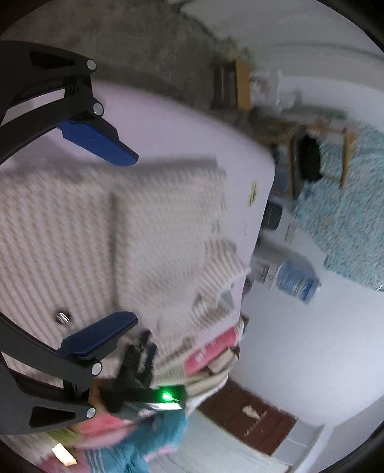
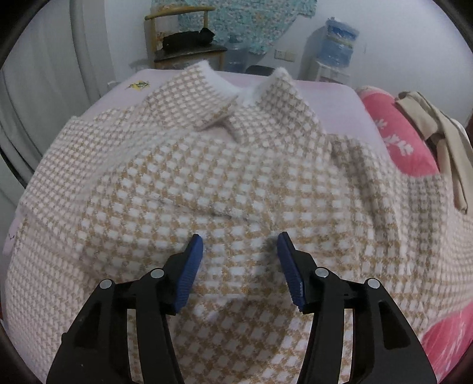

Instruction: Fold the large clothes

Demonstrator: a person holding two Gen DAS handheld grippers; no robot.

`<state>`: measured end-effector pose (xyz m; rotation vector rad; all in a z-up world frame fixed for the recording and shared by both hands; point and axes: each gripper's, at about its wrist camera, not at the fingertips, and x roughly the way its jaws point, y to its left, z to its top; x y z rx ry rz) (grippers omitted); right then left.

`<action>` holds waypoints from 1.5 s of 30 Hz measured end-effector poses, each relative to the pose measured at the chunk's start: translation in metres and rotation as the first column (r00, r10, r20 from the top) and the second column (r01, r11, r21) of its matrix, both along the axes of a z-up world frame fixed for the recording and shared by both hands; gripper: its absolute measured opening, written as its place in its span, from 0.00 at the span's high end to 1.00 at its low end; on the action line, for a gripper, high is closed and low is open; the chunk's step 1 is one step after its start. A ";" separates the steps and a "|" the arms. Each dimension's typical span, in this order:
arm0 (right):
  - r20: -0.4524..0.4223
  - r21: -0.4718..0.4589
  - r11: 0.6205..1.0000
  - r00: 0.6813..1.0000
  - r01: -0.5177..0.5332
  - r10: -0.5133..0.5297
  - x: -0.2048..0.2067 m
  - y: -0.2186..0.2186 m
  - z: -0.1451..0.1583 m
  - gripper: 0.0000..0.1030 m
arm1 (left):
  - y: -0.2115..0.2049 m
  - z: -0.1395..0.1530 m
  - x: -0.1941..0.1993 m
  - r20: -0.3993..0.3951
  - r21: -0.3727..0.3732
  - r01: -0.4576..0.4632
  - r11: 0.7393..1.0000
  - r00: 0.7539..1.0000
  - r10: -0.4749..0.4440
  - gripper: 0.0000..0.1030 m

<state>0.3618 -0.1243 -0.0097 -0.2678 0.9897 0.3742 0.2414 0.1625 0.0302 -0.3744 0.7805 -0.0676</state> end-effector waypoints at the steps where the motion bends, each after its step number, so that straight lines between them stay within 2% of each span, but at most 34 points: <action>1: 0.010 0.013 1.000 1.000 0.013 -0.013 0.002 -0.004 0.004 0.51 | -0.003 -0.001 0.016 -0.007 -0.004 0.013 1.000 1.000 -0.013 0.06; 4: 0.026 0.057 0.996 0.998 0.062 -0.064 0.014 -0.016 0.009 0.51 | -0.011 -0.021 0.074 -0.047 -0.002 0.035 0.999 0.998 -0.035 0.06; 6: 0.012 0.070 0.993 0.996 0.090 -0.091 0.024 -0.021 0.007 0.51 | -0.013 -0.039 0.104 -0.099 0.041 -0.003 0.999 0.995 0.007 0.06; 10: -0.025 0.063 0.994 0.996 0.089 -0.087 0.038 -0.025 -0.011 0.51 | -0.003 -0.078 0.133 -0.197 0.034 -0.051 0.998 0.979 0.057 0.06; 12: -0.020 0.065 0.995 0.997 0.077 -0.076 0.039 -0.025 -0.011 0.51 | -0.005 -0.079 0.131 -0.164 0.074 -0.049 0.996 0.985 0.061 0.05; 17: -0.016 0.063 0.995 0.996 0.084 -0.083 0.032 -0.023 0.001 0.51 | -0.013 -0.082 0.128 -0.155 0.137 -0.021 0.990 0.987 0.042 0.05; 20: 0.013 0.093 0.995 1.000 0.020 -0.022 0.009 -0.014 0.012 0.50 | -0.019 -0.084 0.128 -0.156 0.186 -0.009 0.983 0.987 0.038 0.05; 22: 0.006 0.071 0.997 1.000 -0.009 0.009 0.000 -0.007 0.010 0.50 | -0.025 -0.087 0.127 -0.154 0.219 0.002 0.976 0.988 0.032 0.05; 25: 0.010 -0.005 1.000 1.000 -0.007 0.007 -0.003 -0.002 -0.006 0.40 | -0.029 -0.089 0.127 -0.159 0.261 0.019 0.965 0.987 0.024 0.05; 28: 0.011 -0.005 0.999 0.999 0.035 -0.035 0.000 -0.007 -0.008 0.26 | -0.033 -0.089 0.126 -0.173 0.307 0.037 0.951 0.985 0.018 0.05; 29: 0.004 -0.006 0.998 0.998 0.059 -0.059 0.002 -0.009 -0.009 0.18 | -0.036 -0.090 0.126 -0.175 0.326 0.039 0.944 0.984 0.020 0.05; 32: -0.018 0.024 0.997 0.997 0.080 -0.079 0.006 -0.019 -0.004 0.16 | -0.040 -0.091 0.126 -0.170 0.346 0.029 0.938 0.985 0.033 0.05; 34: -0.003 0.062 0.995 0.997 0.073 -0.073 -0.001 -0.028 0.008 0.16 | -0.040 -0.092 0.125 -0.167 0.346 0.023 0.938 0.985 0.037 0.05; 37: 0.031 0.138 0.986 0.995 0.092 -0.097 -0.011 -0.060 0.034 0.16 | -0.040 -0.092 0.126 -0.168 0.348 0.023 0.937 0.985 0.038 0.05; 40: 0.045 0.215 0.958 0.978 0.189 -0.203 -0.011 -0.122 0.059 0.16 | -0.041 -0.092 0.125 -0.168 0.351 0.023 0.936 0.985 0.039 0.05; 43: 0.037 0.279 0.893 0.926 0.352 -0.376 -0.003 -0.208 0.074 0.16 | -0.043 -0.092 0.126 -0.166 0.360 0.021 0.933 0.985 0.042 0.05; 45: 0.010 0.304 0.818 0.857 0.488 -0.515 0.007 -0.276 0.078 0.16 | -0.041 -0.092 0.126 -0.164 0.361 0.020 0.932 0.986 0.042 0.05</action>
